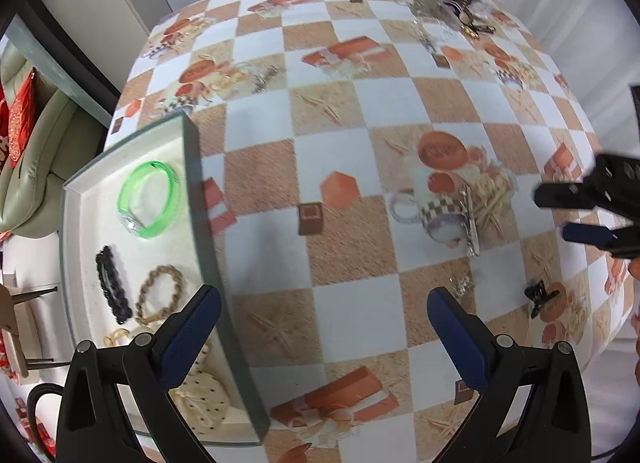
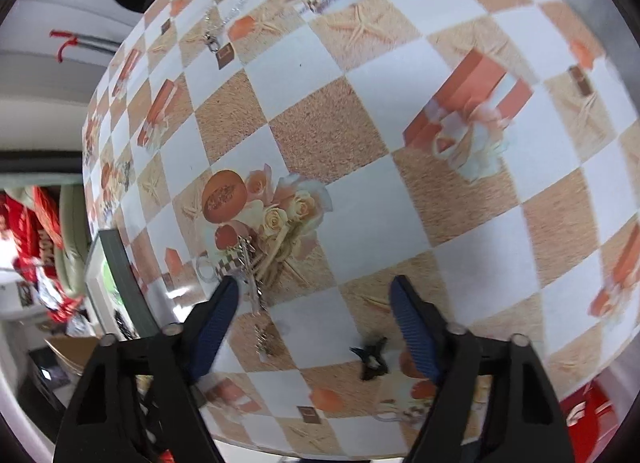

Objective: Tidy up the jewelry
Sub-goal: 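Move both tools from the tray back over the jewelry on the table, then grasp the silver-topped black beaded keychain with the left tool while the right tool grasps the tan hair clip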

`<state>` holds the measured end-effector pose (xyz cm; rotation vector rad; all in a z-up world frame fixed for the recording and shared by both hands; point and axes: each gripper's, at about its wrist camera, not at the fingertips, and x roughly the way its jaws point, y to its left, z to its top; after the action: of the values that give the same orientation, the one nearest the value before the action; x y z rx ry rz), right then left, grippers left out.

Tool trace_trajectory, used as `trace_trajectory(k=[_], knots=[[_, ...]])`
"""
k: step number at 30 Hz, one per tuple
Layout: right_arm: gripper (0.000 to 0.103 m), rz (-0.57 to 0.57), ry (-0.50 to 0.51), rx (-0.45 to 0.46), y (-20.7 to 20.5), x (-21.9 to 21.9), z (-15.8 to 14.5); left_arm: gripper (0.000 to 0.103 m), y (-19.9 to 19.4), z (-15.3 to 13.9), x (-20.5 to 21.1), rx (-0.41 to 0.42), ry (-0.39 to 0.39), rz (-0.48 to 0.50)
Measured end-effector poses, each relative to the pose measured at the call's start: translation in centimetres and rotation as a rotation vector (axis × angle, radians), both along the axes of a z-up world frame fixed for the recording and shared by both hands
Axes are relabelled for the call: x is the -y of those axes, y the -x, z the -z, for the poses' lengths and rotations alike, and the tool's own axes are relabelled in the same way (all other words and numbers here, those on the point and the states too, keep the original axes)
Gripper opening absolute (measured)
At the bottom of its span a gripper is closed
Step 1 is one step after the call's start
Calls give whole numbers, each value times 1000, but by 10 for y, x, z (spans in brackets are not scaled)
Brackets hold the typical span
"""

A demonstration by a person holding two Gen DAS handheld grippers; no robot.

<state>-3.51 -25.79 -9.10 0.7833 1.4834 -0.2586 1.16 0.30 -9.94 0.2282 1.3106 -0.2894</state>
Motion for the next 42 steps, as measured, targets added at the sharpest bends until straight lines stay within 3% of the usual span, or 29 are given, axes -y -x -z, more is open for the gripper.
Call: trace_trajectory(k=[2,8,14,17,20,23,26,29,34,36,40,42], knots=[[64,33,-34,-10,-4,0,9,103,5,5,5,-3,-3,8],[54,98,-104,-35,-16,-2,29,103,17,16,20,-11,16,50],[46,95,-99,-44,-27,-5,33,103,27,27,38,-27,47,130],[42,78,-85,-54,-33,-6,33,96,30,32,47,-35,42,164],[39,57,-77,-66,-38,-9,34,96,32,38,55,-44,43,181],[37,39,-69,-79,-41,-9,34,85,33,42,63,-53,42,203],[37,15,-57,-93,-44,-11,34,85,35,48,72,-60,36,230],[31,0,-39,-111,-48,-15,35,71,36,53,79,-77,32,248],[21,-28,-19,-138,-56,-19,38,67,35,57,86,-66,20,256],[13,-44,-9,-143,-57,-20,38,59,36,56,89,-58,16,265],[10,-58,-9,-135,-59,-22,39,40,41,52,99,-53,18,282],[8,-58,-13,-126,-57,-21,39,24,38,50,101,-55,24,282]])
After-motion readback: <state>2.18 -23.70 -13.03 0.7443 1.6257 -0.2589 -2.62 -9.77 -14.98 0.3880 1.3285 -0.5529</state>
